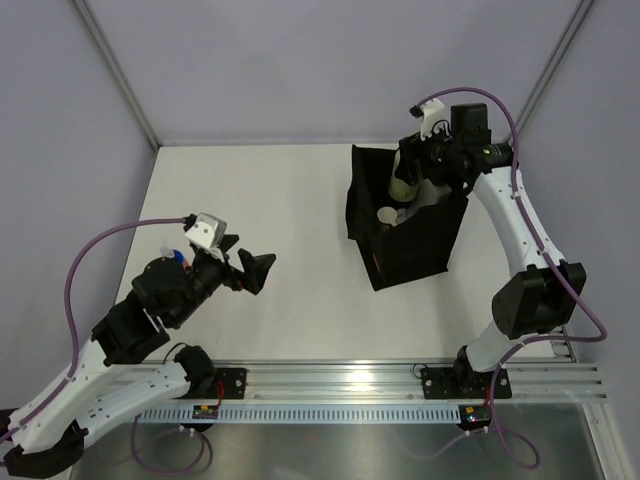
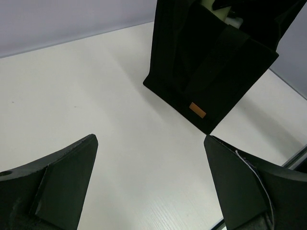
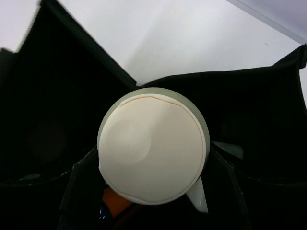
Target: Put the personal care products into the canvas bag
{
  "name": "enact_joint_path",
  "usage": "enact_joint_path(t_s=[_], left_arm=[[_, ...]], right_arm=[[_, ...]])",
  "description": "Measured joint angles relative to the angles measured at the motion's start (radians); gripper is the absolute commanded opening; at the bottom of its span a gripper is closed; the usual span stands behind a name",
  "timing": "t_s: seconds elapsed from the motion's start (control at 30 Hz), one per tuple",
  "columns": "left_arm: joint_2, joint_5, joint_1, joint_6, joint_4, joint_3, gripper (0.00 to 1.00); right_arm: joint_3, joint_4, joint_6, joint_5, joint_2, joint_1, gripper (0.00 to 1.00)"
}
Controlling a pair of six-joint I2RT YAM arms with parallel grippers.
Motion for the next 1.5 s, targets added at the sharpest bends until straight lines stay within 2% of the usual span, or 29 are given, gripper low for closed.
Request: enact_joint_path(t_s=[0.17,0.37,0.57,0.67,0.77,0.8,0.9,0.93,0.97,1.03,1.23,1.5], left_arm=[[0.0,0.0,0.0,-0.008,0.01,-0.025,0.99],[-0.013,0.0,0.0,-0.019,0.024,-0.04,0.99],[-0.019,0.0,0.0,-0.021,0.03,-0.05,0.99],[-0.025,0.0,0.0,-0.025,0.034,-0.067,0.99],[-0.023,0.001,0.0,-0.033,0.035,-0.087,0.99],[-0.02,0.001,0.0,-0.035,0.034,-0.09,0.99],[-0.01,0.006,0.0,-0.044,0.036,-0.092,0.99],[-0.008,0.008,0.0,-0.048,0.036,-0.092,0.99],[-0.007,0.008,0.0,-0.05,0.036,-0.092,0.99],[-0.008,0.008,0.0,-0.052,0.036,-0.092,0.99],[0.006,-0.006,0.0,-0.072,0.031,-0.092,0.99],[0.177,-0.134,0.0,-0.177,-0.047,-0.061,0.99]], right_arm=[[-0.005,0.102,-0.001,0.028,0.068,0.004,0.0],[-0.145,0.364,-0.055,0.062,0.075,0.031,0.0],[-0.185,0.458,-0.093,0.079,0.121,0.051,0.02],[-0.205,0.473,-0.11,0.063,0.133,0.052,0.09],[-0.206,0.452,-0.123,0.05,0.144,0.052,0.24],[-0.204,0.441,-0.129,0.045,0.148,0.052,0.36],[-0.182,0.365,-0.145,0.024,0.165,0.049,0.6],[-0.176,0.338,-0.147,0.015,0.168,0.048,0.79],[-0.173,0.32,-0.152,0.004,0.169,0.046,0.87],[-0.17,0.295,-0.149,-0.026,0.167,0.041,0.95],[-0.148,0.223,-0.134,-0.093,0.111,0.041,0.99],[-0.005,0.142,-0.063,-0.115,-0.061,0.007,1.0]])
